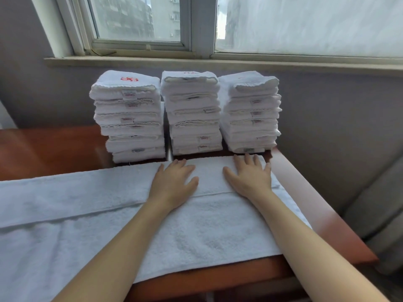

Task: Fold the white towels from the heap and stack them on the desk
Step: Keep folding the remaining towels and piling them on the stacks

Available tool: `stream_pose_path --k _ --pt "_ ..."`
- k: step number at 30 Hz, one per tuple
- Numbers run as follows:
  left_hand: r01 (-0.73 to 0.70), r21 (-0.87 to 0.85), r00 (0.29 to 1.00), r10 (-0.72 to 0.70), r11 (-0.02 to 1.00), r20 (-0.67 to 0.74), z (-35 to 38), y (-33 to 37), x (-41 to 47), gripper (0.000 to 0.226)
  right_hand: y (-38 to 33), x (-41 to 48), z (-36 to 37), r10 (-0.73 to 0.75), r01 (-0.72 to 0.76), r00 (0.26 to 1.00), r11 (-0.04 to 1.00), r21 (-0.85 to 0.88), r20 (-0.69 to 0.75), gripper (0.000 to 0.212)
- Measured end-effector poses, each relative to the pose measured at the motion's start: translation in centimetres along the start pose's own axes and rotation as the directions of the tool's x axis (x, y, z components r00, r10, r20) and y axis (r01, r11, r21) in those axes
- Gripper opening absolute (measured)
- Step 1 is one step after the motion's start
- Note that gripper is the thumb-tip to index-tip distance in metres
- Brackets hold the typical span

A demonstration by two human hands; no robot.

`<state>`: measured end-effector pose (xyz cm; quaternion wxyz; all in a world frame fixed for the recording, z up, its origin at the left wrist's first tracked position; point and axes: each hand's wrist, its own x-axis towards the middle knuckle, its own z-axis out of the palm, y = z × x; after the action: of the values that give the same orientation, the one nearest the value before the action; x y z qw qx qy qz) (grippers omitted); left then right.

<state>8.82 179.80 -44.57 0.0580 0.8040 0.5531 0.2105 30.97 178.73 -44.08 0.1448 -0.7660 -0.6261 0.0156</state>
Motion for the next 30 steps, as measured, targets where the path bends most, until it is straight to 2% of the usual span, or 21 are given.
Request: stream_pose_path --k 2,3,5,8,10,12,15,19,21,25,28,30 --pt "-0.071 -0.134 0.978 0.043 0.988 -0.205 -0.7 0.6 -1.1 0.026 -0.3 -1.0 -0.8 -0.106 0.126 0.973 0.988 0.085 -0.205 0.04" --pt "-0.116 -0.147 0.964 0.076 0.982 -0.254 -1.2 1.0 -1.7 0.02 -0.4 -1.7 -1.1 -0.18 0.222 0.94 0.968 0.119 -0.29 0.03" --pt "-0.188 -0.147 0.968 0.158 0.971 -0.196 -1.9 1.6 -3.0 0.019 -0.5 -3.4 -1.8 -0.312 0.393 0.877 0.903 0.171 -0.365 0.022" --pt "-0.197 -0.114 0.974 0.207 0.974 0.086 -2.1 2.1 -5.9 0.04 -0.2 -7.4 -2.5 -0.391 0.473 0.866 0.842 0.258 -0.311 0.019" --pt "-0.206 -0.058 0.956 0.214 0.977 0.202 -1.9 2.3 -8.4 0.054 0.7 -10.2 -2.3 -0.41 0.494 0.859 0.822 0.284 -0.306 0.019" --pt "-0.227 -0.023 0.937 0.225 0.974 0.266 -1.9 2.6 -10.7 0.065 1.4 -12.7 -2.3 -0.428 0.482 0.875 0.819 0.311 -0.229 0.024" --pt "-0.271 0.032 0.914 0.247 0.962 0.321 -2.3 2.9 -13.0 0.083 2.0 -14.9 -2.4 -0.451 0.441 0.892 0.856 0.27 -0.029 0.043" --pt "-0.369 0.061 0.874 0.324 0.927 0.362 -2.9 2.6 -14.6 0.096 2.5 -16.2 -2.6 -0.468 0.452 0.881 0.877 0.163 0.072 0.056" --pt "-0.402 0.064 0.864 0.355 0.914 0.358 -3.1 2.2 -15.3 0.094 2.6 -16.8 -2.6 -0.474 0.459 0.874 0.877 0.139 0.105 0.064" --pt "-0.419 -0.016 0.875 0.409 0.908 0.258 -3.2 2.2 -16.4 0.069 3.1 -18.4 -3.1 -0.527 0.507 0.842 0.846 0.164 0.118 0.084" --pt "-0.344 -0.208 0.903 0.383 0.915 0.192 -3.5 2.5 -17.1 0.049 4.0 -19.2 -4.0 -0.527 0.491 0.846 0.831 0.263 0.086 0.068" --pt "-0.265 -0.333 0.926 0.335 0.905 0.175 -3.9 2.6 -17.4 0.035 5.0 -19.4 -5.2 -0.491 0.415 0.866 0.812 0.409 0.095 0.049"
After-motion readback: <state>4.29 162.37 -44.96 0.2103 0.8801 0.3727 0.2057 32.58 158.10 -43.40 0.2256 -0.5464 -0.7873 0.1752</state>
